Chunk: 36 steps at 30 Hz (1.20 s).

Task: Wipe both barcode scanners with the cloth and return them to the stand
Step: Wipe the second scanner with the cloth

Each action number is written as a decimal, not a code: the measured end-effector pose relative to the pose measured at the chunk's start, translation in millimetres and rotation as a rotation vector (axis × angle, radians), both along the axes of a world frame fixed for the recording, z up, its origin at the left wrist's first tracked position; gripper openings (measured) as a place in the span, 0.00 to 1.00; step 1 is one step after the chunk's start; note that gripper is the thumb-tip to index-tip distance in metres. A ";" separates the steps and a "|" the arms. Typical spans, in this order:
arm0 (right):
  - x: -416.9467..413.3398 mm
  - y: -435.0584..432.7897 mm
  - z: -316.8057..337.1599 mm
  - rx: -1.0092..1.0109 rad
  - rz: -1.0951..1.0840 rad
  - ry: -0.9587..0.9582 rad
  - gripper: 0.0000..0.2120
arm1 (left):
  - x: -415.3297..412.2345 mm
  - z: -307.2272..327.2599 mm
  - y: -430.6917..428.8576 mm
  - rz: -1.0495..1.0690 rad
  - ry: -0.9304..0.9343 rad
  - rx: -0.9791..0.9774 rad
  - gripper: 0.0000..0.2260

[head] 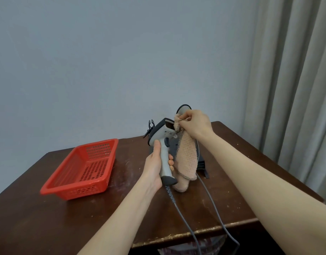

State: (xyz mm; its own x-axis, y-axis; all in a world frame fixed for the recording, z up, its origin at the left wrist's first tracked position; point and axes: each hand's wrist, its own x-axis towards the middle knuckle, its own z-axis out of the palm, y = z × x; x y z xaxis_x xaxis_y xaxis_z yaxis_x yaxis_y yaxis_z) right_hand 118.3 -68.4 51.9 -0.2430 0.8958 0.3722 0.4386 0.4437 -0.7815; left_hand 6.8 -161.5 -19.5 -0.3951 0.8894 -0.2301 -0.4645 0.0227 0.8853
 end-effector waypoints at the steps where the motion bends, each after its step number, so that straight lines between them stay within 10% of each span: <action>1: 1.5 1.3 -0.1 -0.001 -0.024 0.017 0.05 | -1.4 -0.1 -0.7 0.010 0.003 0.002 0.22; 17: -6.4 -6.2 -2.4 -0.014 0.124 0.184 0.03 | -6.9 4.1 0.4 0.048 0.098 -0.006 0.21; 23: 4.3 0.3 0.6 0.002 -0.091 -0.197 0.02 | -7.5 3.4 -2.3 0.037 0.030 -0.003 0.21; 29: -0.6 -0.1 -3.1 -0.053 0.141 0.237 0.04 | -7.6 4.2 -3.5 0.009 0.012 -0.005 0.22; 36: 6.1 6.9 -6.5 -0.068 -0.015 -0.076 0.02 | -10.1 2.5 -6.0 -0.007 -0.050 0.011 0.22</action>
